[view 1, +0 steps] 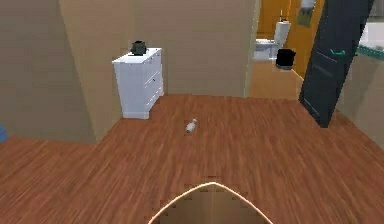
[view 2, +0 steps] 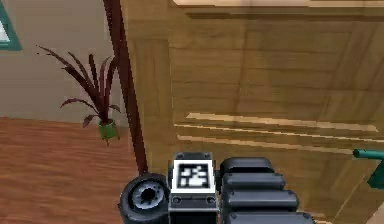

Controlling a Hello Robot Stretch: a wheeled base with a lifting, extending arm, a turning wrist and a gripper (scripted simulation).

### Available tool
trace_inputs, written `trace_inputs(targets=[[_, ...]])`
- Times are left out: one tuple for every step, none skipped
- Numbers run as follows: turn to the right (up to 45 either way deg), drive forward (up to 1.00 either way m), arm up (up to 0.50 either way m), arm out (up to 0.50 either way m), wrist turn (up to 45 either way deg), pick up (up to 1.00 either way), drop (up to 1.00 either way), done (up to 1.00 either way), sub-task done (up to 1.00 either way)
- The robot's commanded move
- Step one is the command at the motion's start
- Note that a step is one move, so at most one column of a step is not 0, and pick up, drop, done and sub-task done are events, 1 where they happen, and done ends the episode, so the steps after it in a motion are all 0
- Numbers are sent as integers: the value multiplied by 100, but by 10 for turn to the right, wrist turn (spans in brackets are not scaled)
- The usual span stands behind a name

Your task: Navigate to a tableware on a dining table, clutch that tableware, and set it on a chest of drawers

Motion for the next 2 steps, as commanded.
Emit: trace_inputs(targets=[[0,50,0,0,0,0,0,0,0],[180,0,0,0,0,0,0,0,0]])
